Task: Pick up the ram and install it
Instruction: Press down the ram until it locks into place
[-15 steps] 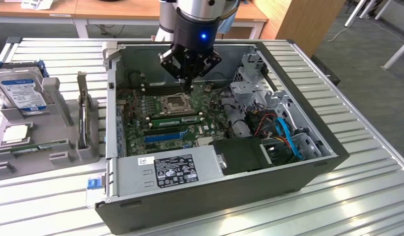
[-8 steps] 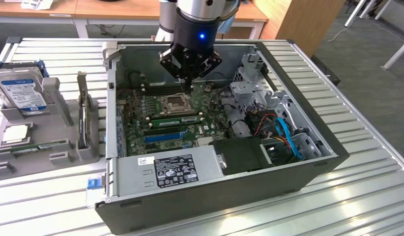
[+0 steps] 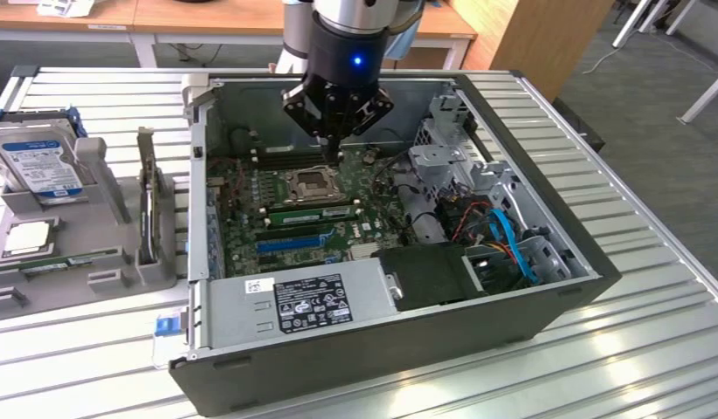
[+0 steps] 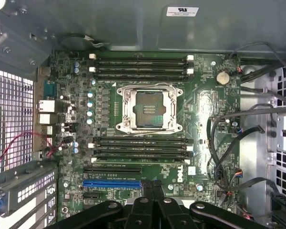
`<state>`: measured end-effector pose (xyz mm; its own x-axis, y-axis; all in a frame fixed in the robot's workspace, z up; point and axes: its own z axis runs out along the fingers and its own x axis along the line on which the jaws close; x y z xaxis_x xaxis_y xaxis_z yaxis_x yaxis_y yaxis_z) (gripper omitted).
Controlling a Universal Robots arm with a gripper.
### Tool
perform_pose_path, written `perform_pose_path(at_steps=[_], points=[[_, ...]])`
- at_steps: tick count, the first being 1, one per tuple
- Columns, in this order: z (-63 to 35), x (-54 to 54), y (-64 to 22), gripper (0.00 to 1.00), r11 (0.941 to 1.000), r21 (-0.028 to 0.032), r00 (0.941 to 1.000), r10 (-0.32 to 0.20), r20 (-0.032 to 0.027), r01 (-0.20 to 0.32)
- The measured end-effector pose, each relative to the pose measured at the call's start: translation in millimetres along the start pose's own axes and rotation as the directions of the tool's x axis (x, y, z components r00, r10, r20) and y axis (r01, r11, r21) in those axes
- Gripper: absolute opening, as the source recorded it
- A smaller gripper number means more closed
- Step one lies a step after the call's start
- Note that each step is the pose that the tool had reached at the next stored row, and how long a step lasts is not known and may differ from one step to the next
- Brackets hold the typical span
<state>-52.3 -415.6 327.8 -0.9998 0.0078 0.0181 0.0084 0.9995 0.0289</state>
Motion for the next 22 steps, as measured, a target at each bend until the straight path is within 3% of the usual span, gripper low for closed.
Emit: perform_pose_path(at_steps=[5, 22], points=[[0.4, 0.0, 6.7, 0.1, 0.9999, 0.0143, 1.0, 0.002, 0.0002, -0.002], [1.8, 1.8, 15.5, 0.1, 0.9999, 0.0145, 1.0, 0.002, 0.0002, -0.002]])
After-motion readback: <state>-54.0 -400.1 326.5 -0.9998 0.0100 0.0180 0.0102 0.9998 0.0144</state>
